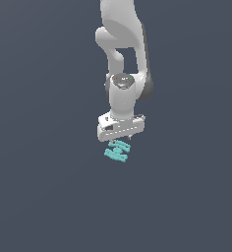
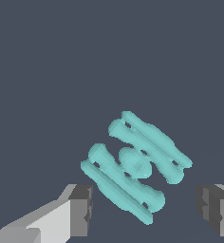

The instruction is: Pick up the object and move it to a goal position.

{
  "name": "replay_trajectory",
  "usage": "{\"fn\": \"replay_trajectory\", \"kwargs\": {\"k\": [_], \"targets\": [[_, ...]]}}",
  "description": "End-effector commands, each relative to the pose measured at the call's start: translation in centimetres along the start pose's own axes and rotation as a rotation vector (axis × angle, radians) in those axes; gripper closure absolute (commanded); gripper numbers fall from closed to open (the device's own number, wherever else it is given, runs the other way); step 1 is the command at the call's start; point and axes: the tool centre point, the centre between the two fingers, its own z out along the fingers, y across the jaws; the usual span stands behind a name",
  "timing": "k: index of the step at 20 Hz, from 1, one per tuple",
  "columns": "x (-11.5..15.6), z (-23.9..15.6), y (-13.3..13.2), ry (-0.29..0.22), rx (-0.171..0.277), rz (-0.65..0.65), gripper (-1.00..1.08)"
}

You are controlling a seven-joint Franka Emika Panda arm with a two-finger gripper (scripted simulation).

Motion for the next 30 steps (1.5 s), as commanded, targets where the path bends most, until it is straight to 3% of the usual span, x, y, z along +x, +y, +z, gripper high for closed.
{"fn": "replay_trajectory", "kwargs": {"k": [1, 13, 30], "targets": [[-0.1, 0.9, -0.6, 0.022, -0.011, -0.065, -0.6], [-1.2, 4.3, -2.8, 0.11, -0.112, -0.37, -0.6], [-3.6, 5.9, -3.7, 0.17, -0.332, -0.769, -0.6]]}}
